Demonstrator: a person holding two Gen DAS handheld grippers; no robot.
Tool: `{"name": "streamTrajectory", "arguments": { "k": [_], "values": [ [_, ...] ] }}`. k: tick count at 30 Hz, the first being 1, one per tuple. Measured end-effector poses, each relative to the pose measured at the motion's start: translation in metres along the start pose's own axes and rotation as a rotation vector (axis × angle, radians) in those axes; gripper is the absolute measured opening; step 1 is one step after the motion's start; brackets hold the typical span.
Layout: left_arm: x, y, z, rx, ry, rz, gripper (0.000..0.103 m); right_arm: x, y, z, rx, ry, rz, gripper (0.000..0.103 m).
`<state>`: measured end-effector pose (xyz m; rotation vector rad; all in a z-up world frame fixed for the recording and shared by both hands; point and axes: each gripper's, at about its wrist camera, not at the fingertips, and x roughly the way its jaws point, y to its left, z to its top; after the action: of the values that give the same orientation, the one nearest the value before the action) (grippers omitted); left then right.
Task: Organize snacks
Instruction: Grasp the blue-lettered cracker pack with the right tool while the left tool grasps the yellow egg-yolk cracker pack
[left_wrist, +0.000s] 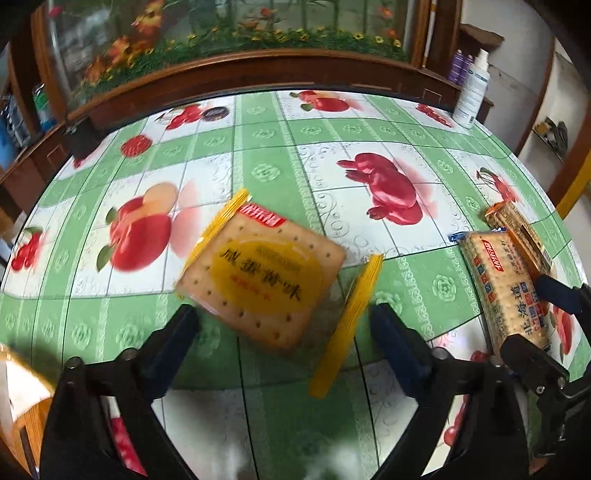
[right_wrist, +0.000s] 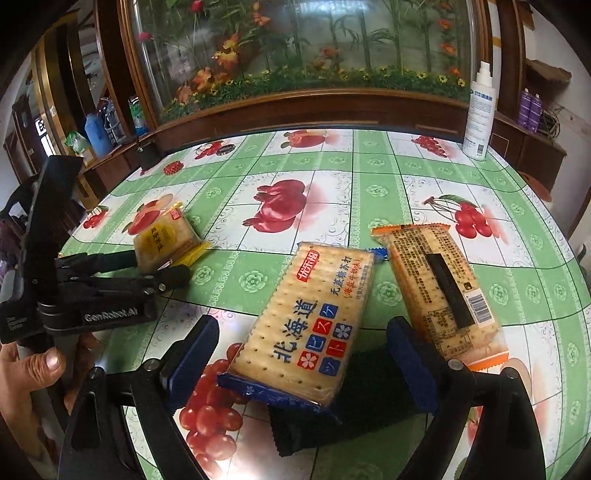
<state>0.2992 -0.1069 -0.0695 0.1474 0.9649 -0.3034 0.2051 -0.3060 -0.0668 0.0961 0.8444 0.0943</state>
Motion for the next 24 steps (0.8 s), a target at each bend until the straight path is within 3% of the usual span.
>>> {"name": "streamTrajectory", "arguments": {
  "k": [9, 16, 18, 21, 23, 24],
  "values": [
    [0.007, -0.006, 0.018, 0.104, -0.005, 0.060, 0.098, 0.012, 0.008, 0.005, -0.035, 0.015, -0.032, 0.094],
    [0.016, 0.004, 0.022, 0.052, -0.030, 0.011, 0.098, 0.019, 0.013, 0.007, -0.055, 0.024, -0.045, 0.092],
    [0.016, 0.008, 0.023, 0.014, -0.031, -0.016, 0.088, 0.022, 0.013, 0.008, -0.061, 0.031, -0.050, 0.087],
    [0.013, 0.008, 0.024, 0.000, -0.049, -0.012, 0.067, 0.023, 0.012, 0.009, -0.066, 0.031, -0.062, 0.067],
    [0.011, 0.008, 0.023, 0.001, -0.054, -0.017, 0.043, 0.022, 0.010, 0.009, -0.057, 0.029, -0.050, 0.066],
    [0.010, 0.007, 0.022, 0.001, -0.055, -0.017, 0.038, 0.022, 0.010, 0.009, -0.058, 0.028, -0.049, 0.065]
  ]
}}
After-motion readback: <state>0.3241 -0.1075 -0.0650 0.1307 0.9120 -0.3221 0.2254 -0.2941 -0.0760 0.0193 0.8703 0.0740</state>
